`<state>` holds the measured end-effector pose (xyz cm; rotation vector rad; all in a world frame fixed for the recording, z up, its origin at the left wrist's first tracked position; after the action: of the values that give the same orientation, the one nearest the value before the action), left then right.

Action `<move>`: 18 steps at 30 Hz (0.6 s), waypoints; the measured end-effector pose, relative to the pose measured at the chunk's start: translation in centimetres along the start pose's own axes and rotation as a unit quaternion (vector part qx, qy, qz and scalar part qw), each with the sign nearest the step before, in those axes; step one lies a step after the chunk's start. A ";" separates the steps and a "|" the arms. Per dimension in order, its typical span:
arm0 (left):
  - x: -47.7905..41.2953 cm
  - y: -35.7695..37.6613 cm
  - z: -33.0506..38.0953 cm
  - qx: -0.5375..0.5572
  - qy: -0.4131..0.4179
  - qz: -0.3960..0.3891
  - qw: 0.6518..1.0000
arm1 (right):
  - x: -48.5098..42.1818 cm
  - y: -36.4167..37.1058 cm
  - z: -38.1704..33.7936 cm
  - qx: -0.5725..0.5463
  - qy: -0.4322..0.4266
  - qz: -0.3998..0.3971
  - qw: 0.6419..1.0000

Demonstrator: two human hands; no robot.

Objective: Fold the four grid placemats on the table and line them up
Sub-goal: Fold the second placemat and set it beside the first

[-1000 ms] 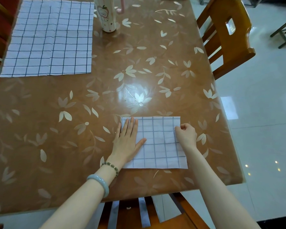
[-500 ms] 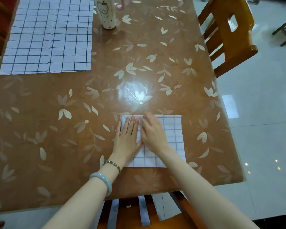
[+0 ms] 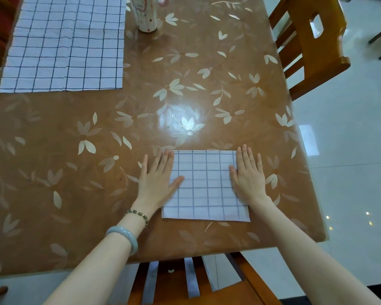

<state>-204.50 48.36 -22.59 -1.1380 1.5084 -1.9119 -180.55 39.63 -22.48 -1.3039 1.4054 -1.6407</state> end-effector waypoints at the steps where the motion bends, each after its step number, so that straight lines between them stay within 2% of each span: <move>1: 0.0 -0.2 -0.9 -0.008 -0.002 0.004 1.000 | 0.1 0.0 0.1 0.007 0.002 0.003 1.000; 6: 0.3 -2.1 -2.2 -0.020 -0.021 0.045 0.999 | 0.1 -0.1 -0.2 0.021 0.009 0.016 1.000; 12: 0.1 -1.1 7.4 0.045 0.086 -0.014 0.995 | 0.2 -0.2 -0.2 0.024 0.017 0.024 0.999; 18: 0.9 0.9 6.4 0.039 0.040 -0.012 0.998 | 0.1 -0.5 -0.1 0.014 0.026 0.027 0.999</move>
<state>-199.87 43.74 -22.79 -1.0618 1.4543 -2.0366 -180.61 39.70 -22.01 -1.2058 1.4302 -1.6629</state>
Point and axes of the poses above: each hand's wrist, its own x-axis away from the middle knuckle, its own y-axis out of the palm, z = x × y, the point moved 8 cm from there along -x, towards the middle knuckle, and after that the axes turned 5 degrees about -z, right-handed, at the moved point
